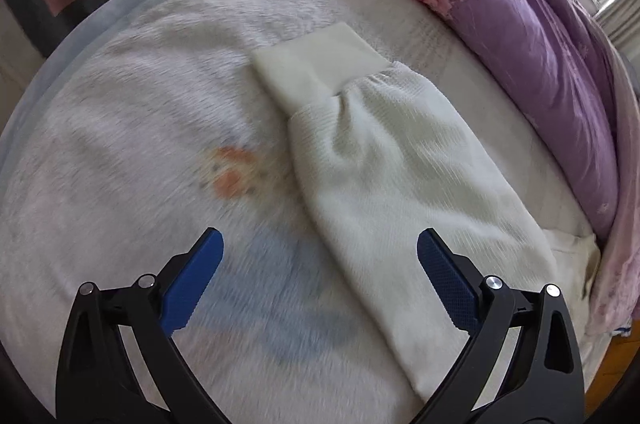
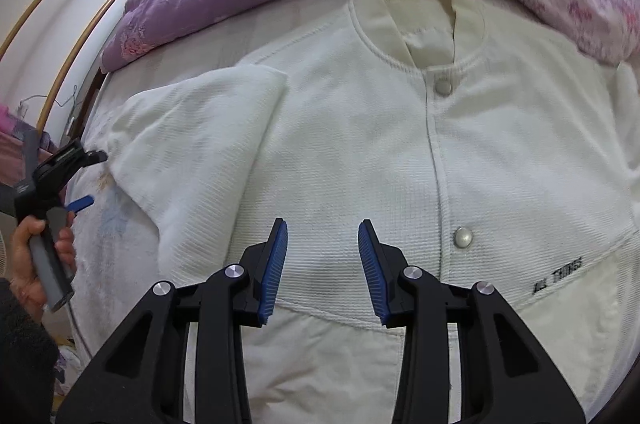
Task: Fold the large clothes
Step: 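Grasp the jacket sleeve cuff with the left gripper and lift it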
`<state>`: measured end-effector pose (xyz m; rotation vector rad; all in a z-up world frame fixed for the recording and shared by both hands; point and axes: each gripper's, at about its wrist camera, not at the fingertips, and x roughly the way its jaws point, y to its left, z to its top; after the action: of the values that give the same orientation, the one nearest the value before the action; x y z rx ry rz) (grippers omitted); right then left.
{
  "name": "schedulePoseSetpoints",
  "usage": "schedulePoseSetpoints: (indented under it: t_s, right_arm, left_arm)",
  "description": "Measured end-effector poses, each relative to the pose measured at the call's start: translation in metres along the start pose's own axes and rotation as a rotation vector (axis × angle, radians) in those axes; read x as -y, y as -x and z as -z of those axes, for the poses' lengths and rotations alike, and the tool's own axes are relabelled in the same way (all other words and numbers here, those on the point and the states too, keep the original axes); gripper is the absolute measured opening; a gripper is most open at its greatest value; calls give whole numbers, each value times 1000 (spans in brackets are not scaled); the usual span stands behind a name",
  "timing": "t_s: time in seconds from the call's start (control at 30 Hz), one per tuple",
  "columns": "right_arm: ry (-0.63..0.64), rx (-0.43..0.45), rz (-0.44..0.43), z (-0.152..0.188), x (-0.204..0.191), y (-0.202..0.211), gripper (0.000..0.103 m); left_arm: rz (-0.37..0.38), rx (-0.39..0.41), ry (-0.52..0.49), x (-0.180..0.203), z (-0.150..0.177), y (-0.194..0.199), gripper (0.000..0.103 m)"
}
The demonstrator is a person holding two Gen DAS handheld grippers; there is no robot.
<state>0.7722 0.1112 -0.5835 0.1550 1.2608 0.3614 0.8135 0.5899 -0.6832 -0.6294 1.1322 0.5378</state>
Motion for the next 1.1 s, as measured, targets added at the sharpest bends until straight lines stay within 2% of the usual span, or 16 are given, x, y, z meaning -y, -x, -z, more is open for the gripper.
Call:
schedulePoseSetpoints:
  t_s: [0.03,0.13,0.23,0.27,0.3,0.33,0.37,0.47,0.63,0.73,0.8,0.87,0.93,0.97,1.03,1.1]
  right_arm:
    - [-3,-2,-2,2,2,-1,36]
    - [3,-14,-34,8,8,-6,36]
    - [11,-32,-60,13,12,-12,37]
    - [11,-36,-55,14,12,-14,37]
    - [9,-40,-55,14,12,-15,38]
    - [4,-47,-61,15,12,-18,38]
    - [-5,-50,-69,16,12,-20,38]
    - [-16,-70,-92,17,5,-29,38]
    - [25,-108,-187,15,-25,-48,24]
    - [53,-123,-278,15,-52,-59,17]
    - [75,-165,-334,18,-74,-78,16]
    - [84,-192,-307,22,-83,-96,16]
    - [70,-203,-288,21,-82,-106,16]
    - [36,-214,-309,19,-76,-108,15]
    - [0,-218,-341,16,-62,-98,16]
    - [-4,-179,-349,11,-38,-72,16]
  left_arm:
    - [-2,0,6,1,-2,-5,97]
    - [-17,7,33,-1,-14,-22,81]
    - [-38,2,47,-5,-23,-38,77]
    - [-33,9,63,-8,-26,-39,67]
    - [-18,18,93,-15,-29,-37,42]
    - [47,20,105,-20,-31,-36,19]
    - [136,11,131,-28,-33,-34,4]
    - [217,88,126,-45,-37,-1,4]
    - [239,291,70,-73,-38,104,4]
    - [246,413,6,-65,-34,168,4]
    - [266,463,-23,-64,-29,201,4]
    - [315,480,-65,-52,-22,228,4]
    - [306,479,-130,-29,-10,241,4]
    - [315,493,-175,-14,-1,247,4]
    - [313,503,-241,18,13,252,4]
    - [330,498,-297,50,30,255,4]
